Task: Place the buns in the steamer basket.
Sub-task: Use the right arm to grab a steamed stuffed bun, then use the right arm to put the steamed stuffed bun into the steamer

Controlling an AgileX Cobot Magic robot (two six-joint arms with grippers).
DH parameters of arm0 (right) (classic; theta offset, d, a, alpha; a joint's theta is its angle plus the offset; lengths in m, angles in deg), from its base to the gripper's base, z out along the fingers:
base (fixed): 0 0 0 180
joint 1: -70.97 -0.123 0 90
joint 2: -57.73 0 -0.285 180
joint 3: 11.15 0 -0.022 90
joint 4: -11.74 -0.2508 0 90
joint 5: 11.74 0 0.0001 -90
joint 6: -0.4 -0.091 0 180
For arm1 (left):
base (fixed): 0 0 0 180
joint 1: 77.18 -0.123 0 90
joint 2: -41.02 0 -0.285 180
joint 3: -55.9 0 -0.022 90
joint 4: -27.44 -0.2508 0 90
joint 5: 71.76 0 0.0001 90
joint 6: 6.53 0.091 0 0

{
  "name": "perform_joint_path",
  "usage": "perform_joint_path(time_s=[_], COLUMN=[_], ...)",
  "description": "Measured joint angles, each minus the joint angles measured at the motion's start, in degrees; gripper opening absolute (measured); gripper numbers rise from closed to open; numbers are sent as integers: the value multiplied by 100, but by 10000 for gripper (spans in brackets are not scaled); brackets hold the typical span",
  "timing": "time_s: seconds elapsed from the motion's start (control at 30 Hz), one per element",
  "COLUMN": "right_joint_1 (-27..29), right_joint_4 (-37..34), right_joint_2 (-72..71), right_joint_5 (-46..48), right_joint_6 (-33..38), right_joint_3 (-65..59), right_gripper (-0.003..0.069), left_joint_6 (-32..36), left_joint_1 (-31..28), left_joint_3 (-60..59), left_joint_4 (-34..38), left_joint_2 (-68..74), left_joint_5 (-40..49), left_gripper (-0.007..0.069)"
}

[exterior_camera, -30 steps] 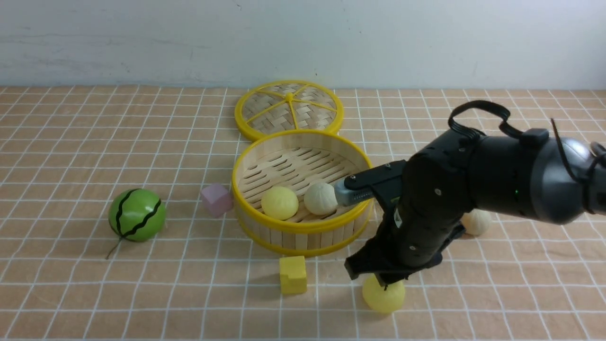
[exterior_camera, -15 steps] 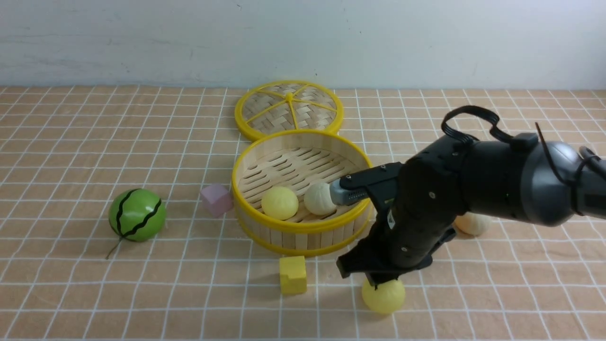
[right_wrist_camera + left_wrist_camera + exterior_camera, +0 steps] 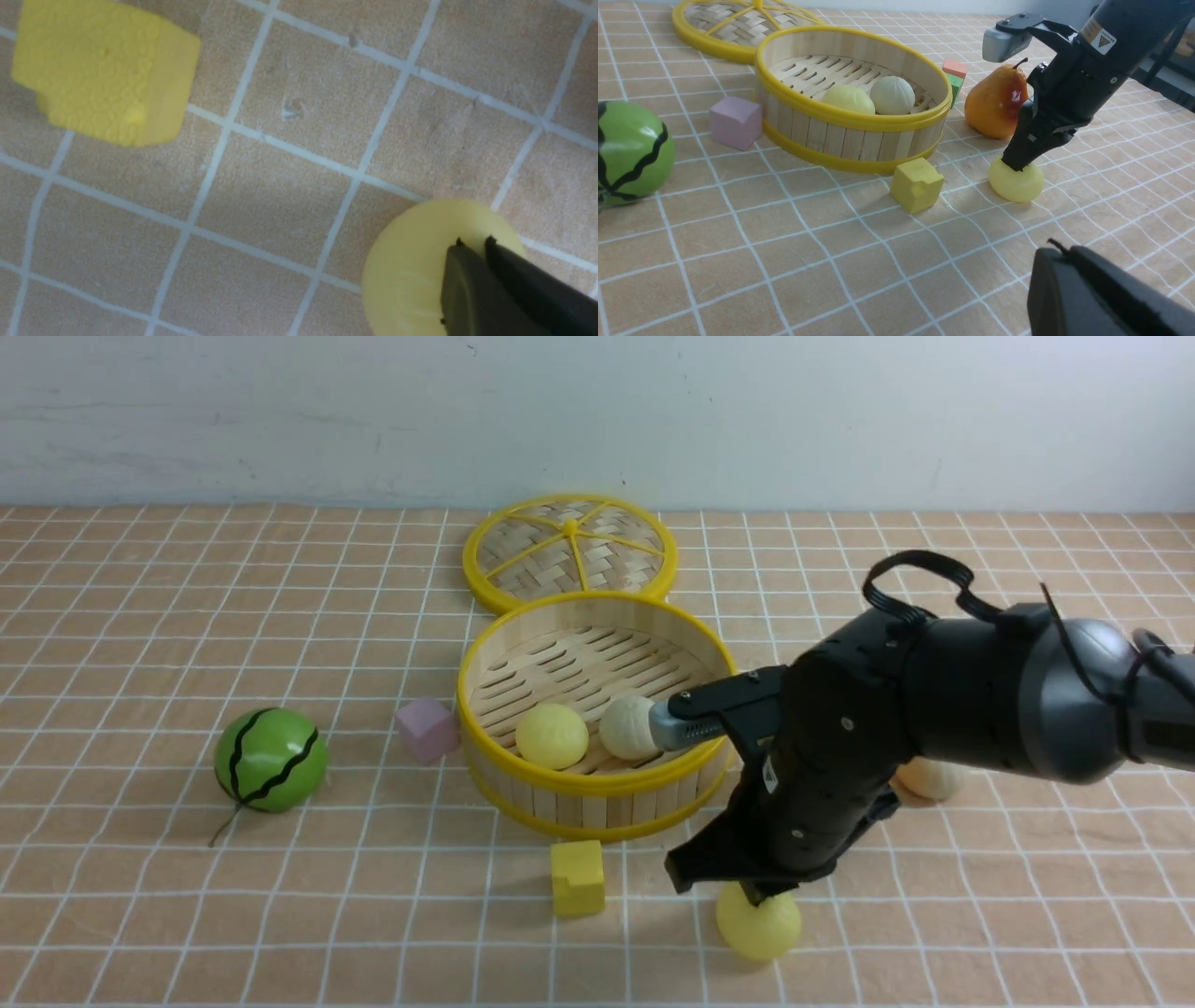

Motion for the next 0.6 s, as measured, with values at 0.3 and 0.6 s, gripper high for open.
perform_joint_path(time_s=[0.3, 0.6], right_joint_1=[73, 594], right_joint_4=[-57, 14], right_joint_2=[-474, 660], right_joint_5=[173, -191], right_joint_6=[256, 283], right_joint_3=[1063, 2448], right_gripper=[-2, 1], left_joint_6=[0, 0], left_joint_1=[0, 0], left_joint_3=[0, 0], left_joint_4=[0, 0], left_joint_2=[0, 0], left_joint_5=[0, 0], left_gripper=[4, 4])
